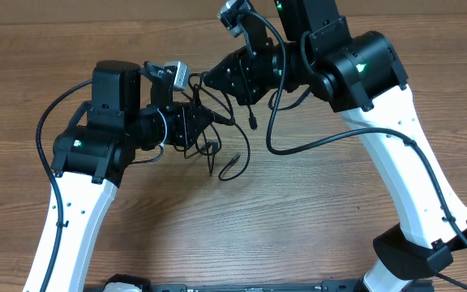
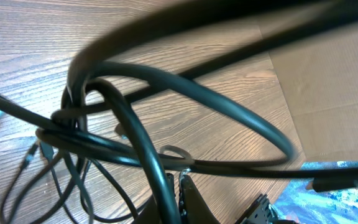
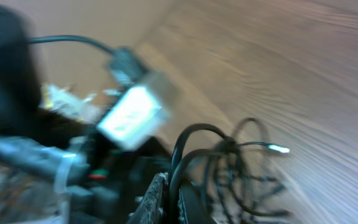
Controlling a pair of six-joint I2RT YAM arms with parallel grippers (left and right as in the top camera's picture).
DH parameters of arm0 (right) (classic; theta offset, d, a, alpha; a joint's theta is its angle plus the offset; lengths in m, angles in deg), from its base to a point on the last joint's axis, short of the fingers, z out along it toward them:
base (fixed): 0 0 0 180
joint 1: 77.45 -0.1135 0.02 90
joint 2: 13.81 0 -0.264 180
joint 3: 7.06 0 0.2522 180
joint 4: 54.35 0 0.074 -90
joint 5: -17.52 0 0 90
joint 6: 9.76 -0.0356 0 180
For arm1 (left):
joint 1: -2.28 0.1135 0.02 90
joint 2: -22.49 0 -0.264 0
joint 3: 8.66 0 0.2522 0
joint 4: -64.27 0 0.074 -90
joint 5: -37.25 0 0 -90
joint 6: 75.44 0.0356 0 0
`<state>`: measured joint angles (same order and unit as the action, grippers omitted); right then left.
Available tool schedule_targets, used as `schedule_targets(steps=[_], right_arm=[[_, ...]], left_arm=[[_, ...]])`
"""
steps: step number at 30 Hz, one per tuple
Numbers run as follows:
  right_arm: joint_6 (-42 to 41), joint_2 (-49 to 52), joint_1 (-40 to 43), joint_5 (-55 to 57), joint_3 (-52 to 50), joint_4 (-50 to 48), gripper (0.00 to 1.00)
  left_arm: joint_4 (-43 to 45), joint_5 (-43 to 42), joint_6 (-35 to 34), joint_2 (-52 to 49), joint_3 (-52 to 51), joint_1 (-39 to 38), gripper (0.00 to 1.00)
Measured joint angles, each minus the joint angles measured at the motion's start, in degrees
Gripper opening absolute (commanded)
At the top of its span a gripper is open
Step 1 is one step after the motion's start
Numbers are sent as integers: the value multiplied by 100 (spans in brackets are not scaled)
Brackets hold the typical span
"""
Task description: Untangle cables
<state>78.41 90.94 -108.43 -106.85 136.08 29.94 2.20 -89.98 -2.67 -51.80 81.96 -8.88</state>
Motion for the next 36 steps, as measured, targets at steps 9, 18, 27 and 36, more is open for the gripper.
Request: schedule_targets(steps=[9, 18, 27, 36], right_arm=[[17, 0, 87, 1753, 0, 387, 4], [31, 0, 446, 3023, 0, 579, 4], [33, 0, 957, 4376, 0, 841, 4], [22, 0, 1880, 4813, 0, 839, 4]], left_arm=[[-170, 2, 2, 0, 0, 0, 4], [-428, 11, 0, 0, 0, 0, 4], [-782, -811, -83, 44, 297, 317, 4], [-2013, -354, 98, 857, 1735, 1021, 4]])
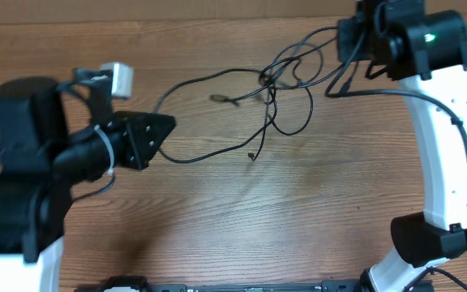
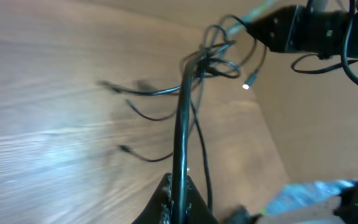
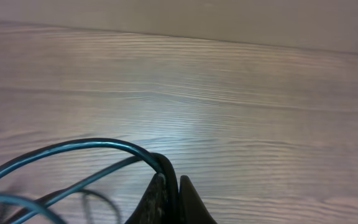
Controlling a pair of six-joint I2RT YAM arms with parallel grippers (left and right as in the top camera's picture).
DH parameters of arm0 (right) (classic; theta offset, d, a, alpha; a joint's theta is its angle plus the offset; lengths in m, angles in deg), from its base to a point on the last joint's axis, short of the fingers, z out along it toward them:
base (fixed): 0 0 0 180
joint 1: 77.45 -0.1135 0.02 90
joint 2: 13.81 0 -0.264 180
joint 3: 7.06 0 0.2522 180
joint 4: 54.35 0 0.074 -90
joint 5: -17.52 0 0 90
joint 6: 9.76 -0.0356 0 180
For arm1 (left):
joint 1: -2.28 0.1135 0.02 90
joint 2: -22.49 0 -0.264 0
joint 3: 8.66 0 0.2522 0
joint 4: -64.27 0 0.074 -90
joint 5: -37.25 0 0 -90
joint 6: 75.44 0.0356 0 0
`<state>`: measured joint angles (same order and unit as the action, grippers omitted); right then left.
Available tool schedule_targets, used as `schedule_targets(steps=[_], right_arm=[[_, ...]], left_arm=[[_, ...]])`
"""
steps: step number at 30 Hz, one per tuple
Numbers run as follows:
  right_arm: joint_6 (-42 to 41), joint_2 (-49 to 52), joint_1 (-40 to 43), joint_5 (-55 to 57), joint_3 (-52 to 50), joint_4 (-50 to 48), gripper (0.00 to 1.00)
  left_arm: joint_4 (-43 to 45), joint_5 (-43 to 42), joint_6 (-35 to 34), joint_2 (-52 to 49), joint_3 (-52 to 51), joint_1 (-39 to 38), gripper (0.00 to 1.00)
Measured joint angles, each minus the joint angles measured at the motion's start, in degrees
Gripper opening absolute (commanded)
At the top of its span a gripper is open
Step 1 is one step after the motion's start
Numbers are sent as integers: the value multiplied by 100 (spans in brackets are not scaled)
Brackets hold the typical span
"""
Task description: Untangle cables
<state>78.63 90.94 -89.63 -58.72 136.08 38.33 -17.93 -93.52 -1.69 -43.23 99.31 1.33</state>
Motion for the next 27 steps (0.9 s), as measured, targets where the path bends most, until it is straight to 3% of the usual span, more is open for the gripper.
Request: schedule_targets(steps=[18, 27], right_arm=[[-442, 0, 1506, 540, 0, -13, 4], [-654, 0, 1985, 415, 0, 15, 4]], left_arm=[[-562, 2212, 20, 229, 1587, 24, 5], [-671, 2833, 33, 229, 2262, 24, 4]])
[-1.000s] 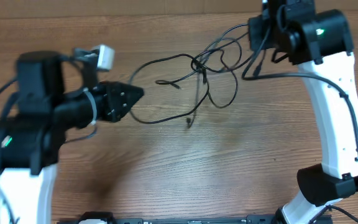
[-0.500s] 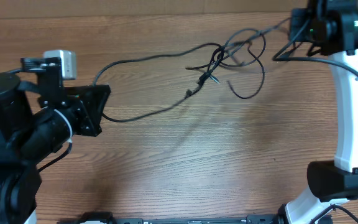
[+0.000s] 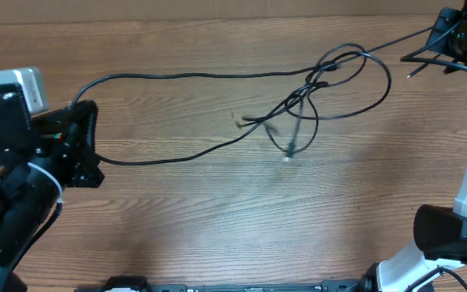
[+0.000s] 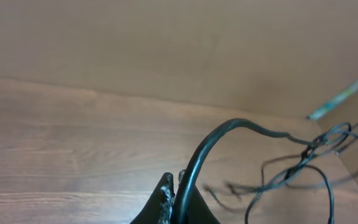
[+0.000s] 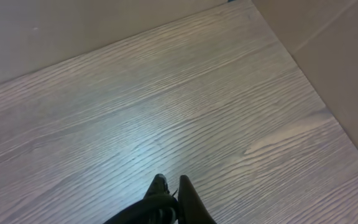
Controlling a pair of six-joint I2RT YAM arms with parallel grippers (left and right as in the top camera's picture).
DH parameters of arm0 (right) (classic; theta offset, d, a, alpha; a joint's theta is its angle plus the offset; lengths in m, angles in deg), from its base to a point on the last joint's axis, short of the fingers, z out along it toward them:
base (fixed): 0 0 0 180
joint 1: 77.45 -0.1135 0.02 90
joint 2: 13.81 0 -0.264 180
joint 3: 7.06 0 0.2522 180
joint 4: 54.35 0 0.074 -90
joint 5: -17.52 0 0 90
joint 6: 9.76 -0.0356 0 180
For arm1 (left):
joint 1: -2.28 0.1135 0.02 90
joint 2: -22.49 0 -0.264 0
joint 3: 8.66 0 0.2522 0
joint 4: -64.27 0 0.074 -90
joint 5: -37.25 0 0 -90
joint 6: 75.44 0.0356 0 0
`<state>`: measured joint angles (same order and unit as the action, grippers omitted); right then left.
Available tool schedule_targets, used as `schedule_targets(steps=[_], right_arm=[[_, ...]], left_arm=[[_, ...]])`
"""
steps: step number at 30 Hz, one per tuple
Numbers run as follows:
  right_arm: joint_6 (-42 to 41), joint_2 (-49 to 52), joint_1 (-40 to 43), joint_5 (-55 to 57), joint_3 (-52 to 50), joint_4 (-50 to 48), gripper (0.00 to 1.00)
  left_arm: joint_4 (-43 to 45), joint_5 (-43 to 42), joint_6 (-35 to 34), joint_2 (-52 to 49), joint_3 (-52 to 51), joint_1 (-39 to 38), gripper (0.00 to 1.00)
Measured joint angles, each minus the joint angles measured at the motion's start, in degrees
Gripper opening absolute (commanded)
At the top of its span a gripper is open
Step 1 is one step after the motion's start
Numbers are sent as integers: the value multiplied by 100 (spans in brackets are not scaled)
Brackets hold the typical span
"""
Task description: Untangle cables
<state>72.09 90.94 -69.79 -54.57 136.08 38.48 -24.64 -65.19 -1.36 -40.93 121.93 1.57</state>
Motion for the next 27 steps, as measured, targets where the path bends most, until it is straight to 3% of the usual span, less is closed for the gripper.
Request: schedule_targets(steps=[8, 18, 27], right_arm=[[-343, 0, 280, 358, 0, -28, 4], [-817, 0, 1377, 487, 0, 46, 4], [-457, 0, 1517, -1344, 0, -369, 4]], left_arm=[[-35, 573, -9, 4, 195, 0, 4], [-28, 1578, -98, 33, 671, 2, 5], [-22, 1812, -240, 31, 708, 2, 8]])
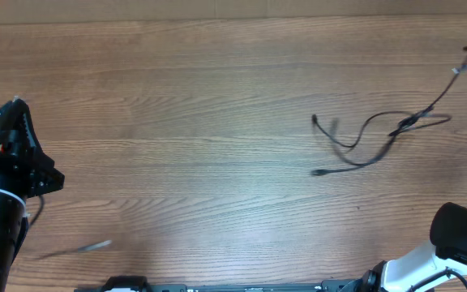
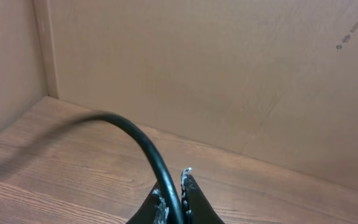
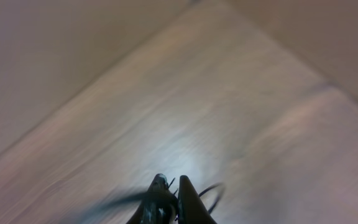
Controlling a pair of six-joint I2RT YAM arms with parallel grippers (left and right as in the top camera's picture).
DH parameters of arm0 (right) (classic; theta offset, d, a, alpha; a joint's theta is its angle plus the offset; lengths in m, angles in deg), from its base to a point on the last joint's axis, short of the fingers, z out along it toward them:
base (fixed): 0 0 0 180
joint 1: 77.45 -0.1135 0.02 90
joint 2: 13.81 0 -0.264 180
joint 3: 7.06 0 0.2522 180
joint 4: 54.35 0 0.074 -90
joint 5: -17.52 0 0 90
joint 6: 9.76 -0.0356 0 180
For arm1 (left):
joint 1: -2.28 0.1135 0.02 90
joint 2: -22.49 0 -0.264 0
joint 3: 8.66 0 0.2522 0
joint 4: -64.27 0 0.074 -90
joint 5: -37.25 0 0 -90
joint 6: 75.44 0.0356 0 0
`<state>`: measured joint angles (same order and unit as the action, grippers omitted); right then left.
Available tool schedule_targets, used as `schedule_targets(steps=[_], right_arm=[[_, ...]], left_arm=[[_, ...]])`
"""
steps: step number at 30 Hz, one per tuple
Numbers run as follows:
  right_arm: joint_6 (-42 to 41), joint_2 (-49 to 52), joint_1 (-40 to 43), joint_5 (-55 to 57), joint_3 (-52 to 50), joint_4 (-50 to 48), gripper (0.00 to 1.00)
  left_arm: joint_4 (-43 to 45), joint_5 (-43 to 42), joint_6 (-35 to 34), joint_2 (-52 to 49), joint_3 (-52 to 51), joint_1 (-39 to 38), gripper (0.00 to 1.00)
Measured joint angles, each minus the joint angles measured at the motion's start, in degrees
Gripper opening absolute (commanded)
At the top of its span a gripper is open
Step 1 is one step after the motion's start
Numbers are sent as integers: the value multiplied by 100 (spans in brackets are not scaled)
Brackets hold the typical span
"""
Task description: Untangle cables
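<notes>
My left gripper (image 2: 171, 188) is shut on a thick black cable (image 2: 129, 127) that arcs up and to the left out of its jaws. In the overhead view the left arm (image 1: 10, 158) sits at the far left edge, with a blurred stretch of that thick cable (image 1: 75, 246) near the front left. A thin black cable (image 1: 375, 142) with loose plug ends lies at the right and rises to the top right corner. The right wrist view is blurred: my right gripper (image 3: 171, 185) is shut on the thin cable (image 3: 210, 190). No strand joins the two cables.
Brown cardboard walls (image 2: 197, 74) close off the back and left of the wooden table (image 1: 201, 122). The white base of the right arm (image 1: 460, 239) stands at the front right corner.
The thick cable, then strung across the table into the knot, has come free and gone left with my left gripper. The thin cable now lies alone at the right, held from the top right corner.
Both grippers were close together at the table's middle, each shut on the tangled bundle. Then they stood apart with the knot stretched between them, then wider apart still. Now the thick cable is at the left and the thin one at the right.
</notes>
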<state>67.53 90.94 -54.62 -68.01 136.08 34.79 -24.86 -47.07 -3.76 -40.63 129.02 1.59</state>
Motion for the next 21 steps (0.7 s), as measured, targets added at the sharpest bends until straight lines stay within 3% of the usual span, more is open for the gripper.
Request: schedule_targets(steps=[14, 21], right_arm=[[710, 0, -170, -3119, 0, 90, 4], [1012, 0, -1198, -3716, 0, 249, 4]], left_arm=[[-35, -514, -28, -195, 0, 0, 5], [-107, -1099, -66, -647, 0, 0, 5]])
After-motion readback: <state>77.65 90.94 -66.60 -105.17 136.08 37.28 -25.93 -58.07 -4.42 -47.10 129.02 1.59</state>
